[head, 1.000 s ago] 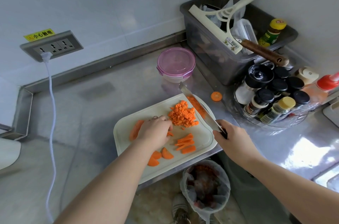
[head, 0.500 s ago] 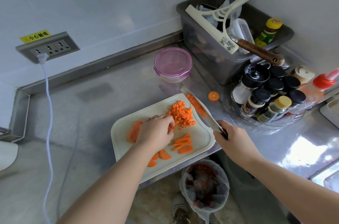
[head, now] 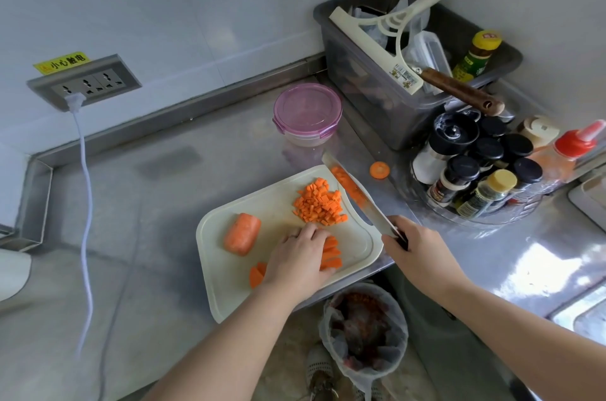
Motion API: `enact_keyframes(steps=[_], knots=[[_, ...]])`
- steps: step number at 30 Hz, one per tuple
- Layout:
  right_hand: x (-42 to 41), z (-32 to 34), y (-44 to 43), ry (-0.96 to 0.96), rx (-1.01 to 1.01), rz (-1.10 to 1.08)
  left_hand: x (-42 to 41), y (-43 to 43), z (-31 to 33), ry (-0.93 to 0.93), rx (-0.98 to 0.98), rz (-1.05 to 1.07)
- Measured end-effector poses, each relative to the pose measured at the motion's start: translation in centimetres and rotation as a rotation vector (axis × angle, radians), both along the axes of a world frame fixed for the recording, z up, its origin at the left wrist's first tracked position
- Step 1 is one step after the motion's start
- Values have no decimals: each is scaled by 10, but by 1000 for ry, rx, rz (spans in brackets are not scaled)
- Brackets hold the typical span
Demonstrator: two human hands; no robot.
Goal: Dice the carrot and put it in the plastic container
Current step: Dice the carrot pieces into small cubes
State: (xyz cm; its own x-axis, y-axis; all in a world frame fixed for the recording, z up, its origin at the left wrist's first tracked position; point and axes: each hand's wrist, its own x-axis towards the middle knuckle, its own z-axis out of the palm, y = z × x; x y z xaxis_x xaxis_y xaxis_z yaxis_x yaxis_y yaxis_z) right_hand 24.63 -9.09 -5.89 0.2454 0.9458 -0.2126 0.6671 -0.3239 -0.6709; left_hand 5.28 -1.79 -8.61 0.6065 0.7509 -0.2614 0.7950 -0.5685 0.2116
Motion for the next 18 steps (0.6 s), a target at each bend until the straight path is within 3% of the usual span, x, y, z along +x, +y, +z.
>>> enact_keyframes(steps=[5,10,16,18], knots=[[-1,-2,-3,-17,-14,35,0,-3,-6,-106,-16,137],[-6,-3,-1,-18,-40,81,-10,1,-11,-81,67,334],[-14,-5,6,-14,-69,132,-20,13,-13,-50,83,380],[-17,-5,8,-8,-86,161,-25,15,-12,-124,66,414]])
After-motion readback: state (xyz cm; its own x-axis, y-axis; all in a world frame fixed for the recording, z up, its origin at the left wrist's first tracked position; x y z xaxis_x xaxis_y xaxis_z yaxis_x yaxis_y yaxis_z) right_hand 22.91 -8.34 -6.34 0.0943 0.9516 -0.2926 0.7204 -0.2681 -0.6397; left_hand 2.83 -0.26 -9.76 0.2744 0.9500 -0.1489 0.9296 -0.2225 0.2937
